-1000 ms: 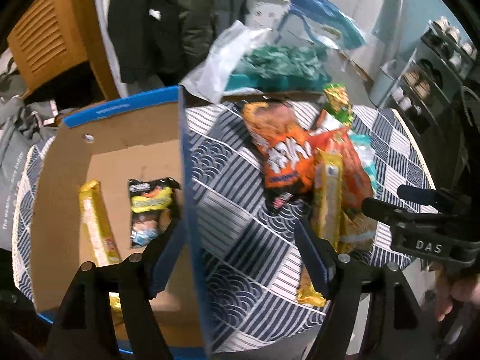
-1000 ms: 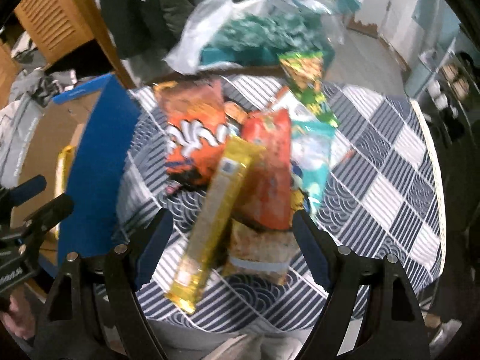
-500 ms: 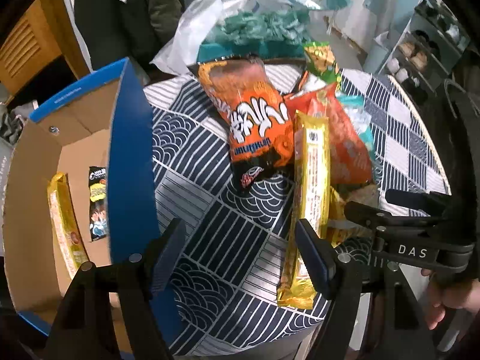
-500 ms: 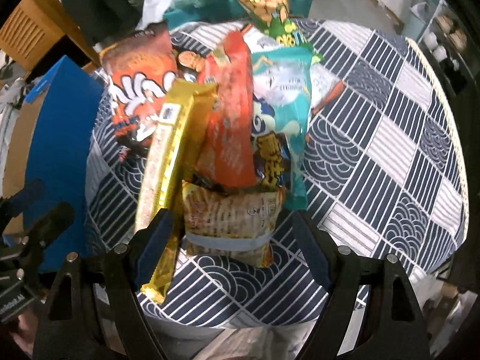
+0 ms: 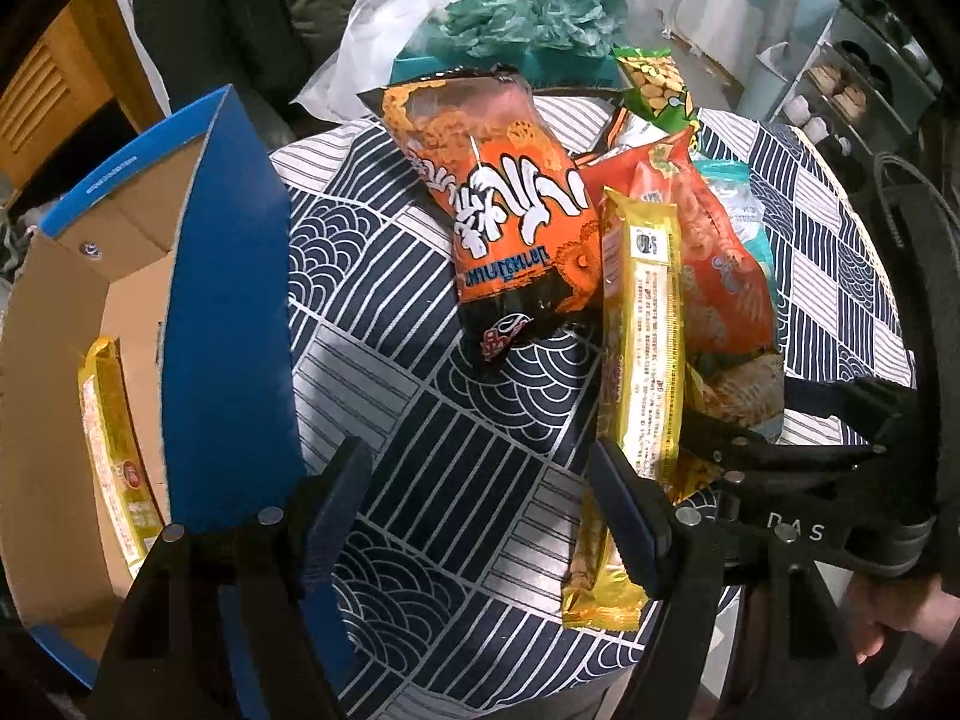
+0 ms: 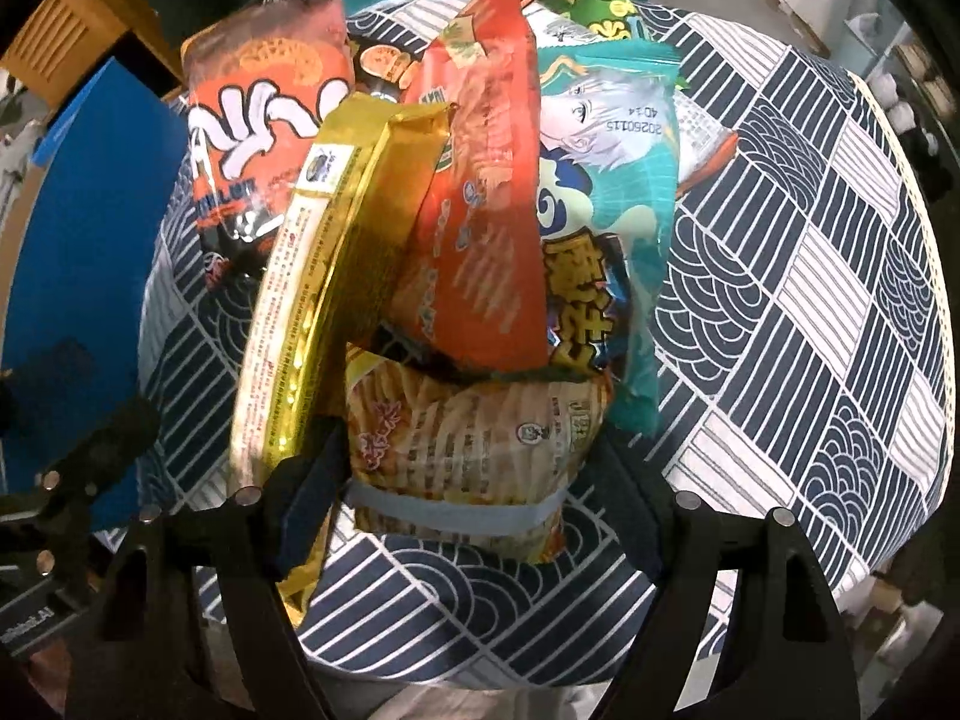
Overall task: Organize snacks
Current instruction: 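Grasp another gold wafer bar with the left tool while the right tool grasps the beige cracker bag, then lift the gold wafer bar and beige cracker bag and carry them toward the box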
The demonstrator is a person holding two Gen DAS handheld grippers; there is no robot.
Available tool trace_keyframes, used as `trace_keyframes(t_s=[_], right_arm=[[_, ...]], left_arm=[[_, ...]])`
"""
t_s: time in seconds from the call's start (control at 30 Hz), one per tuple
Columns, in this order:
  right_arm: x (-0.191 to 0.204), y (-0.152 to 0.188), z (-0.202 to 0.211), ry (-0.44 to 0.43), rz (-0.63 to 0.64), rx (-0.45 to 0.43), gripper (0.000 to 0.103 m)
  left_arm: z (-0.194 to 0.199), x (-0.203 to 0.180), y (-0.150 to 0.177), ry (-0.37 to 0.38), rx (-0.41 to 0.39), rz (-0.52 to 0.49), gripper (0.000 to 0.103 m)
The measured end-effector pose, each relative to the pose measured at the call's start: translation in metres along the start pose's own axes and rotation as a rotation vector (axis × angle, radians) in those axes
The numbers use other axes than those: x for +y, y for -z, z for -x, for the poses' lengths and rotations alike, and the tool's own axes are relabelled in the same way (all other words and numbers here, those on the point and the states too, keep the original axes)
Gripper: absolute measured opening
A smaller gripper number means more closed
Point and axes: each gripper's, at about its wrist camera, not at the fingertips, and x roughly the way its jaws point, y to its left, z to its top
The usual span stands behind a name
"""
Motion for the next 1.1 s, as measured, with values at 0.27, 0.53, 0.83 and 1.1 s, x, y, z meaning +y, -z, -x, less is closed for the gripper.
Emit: trace_keyframes(t_s=[0.27, 0.53, 0.83, 1.1], right_arm=[[-0.024, 0.011, 0.009, 0.024, -0.024, -0.032, 0.062], [-0.061, 0.018, 0.025, 0.009, -0.103, -0.074, 0.060], [-0.080, 0.027, 0.034, 0.027, -0.116, -0.095, 0.059], [-0.092, 0.018, 0.038, 0.025, -0.143, -0.111, 0.059]], left_arm=[[-0.003, -0.016, -0.006, 0.040, 0.006, -0.009, 0.076], [-0.013, -0.042, -0.011, 0.071, 0.029, -0.038, 0.078], [-0.039, -0.059, -0.020, 0.053, 0.071, -0.053, 0.078], [-0.048, -0.061, -0.025, 0.112, 0.075, -0.056, 0.035]])
